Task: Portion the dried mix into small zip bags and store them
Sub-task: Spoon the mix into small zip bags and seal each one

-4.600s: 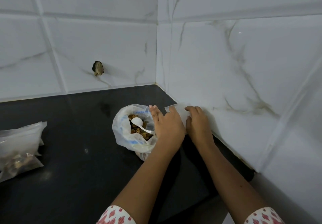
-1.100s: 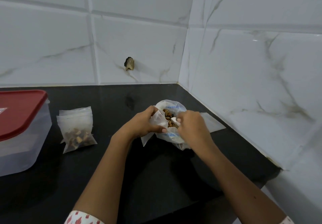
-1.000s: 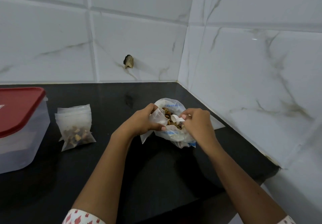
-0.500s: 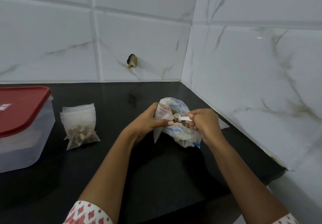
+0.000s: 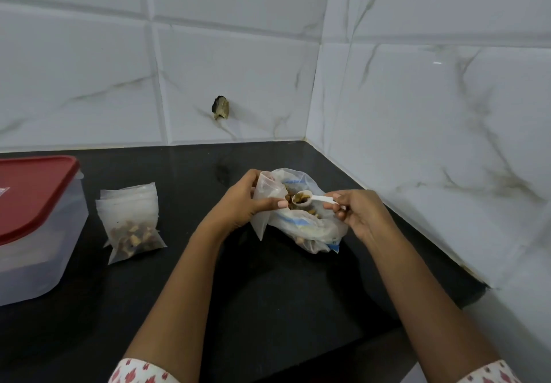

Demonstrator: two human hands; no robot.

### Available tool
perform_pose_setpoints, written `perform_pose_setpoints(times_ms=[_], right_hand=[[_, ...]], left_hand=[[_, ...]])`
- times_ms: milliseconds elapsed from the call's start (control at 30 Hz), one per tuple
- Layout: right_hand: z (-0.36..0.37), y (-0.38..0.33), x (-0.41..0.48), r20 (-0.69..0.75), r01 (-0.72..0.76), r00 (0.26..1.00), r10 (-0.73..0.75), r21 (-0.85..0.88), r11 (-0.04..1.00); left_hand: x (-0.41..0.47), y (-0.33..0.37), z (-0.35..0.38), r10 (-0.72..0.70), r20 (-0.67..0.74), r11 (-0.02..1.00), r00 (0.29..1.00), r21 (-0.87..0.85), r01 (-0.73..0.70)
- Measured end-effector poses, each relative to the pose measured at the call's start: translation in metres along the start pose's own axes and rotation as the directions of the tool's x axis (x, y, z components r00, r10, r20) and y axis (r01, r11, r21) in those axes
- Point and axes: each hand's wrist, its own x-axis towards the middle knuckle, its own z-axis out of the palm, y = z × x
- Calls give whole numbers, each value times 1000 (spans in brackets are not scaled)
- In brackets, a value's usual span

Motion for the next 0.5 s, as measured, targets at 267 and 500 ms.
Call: perform_pose_setpoints(times_ms=[267,500], right_hand=[[-11,-12,-12,74,81,993,-95,177,981],[-4,-28,-34,202,95,971,-125,152,984]], left_hand=[[1,-1,5,45,-18,994,999,103,-42],[3,-2,5,49,-21,986,999,160,-45]])
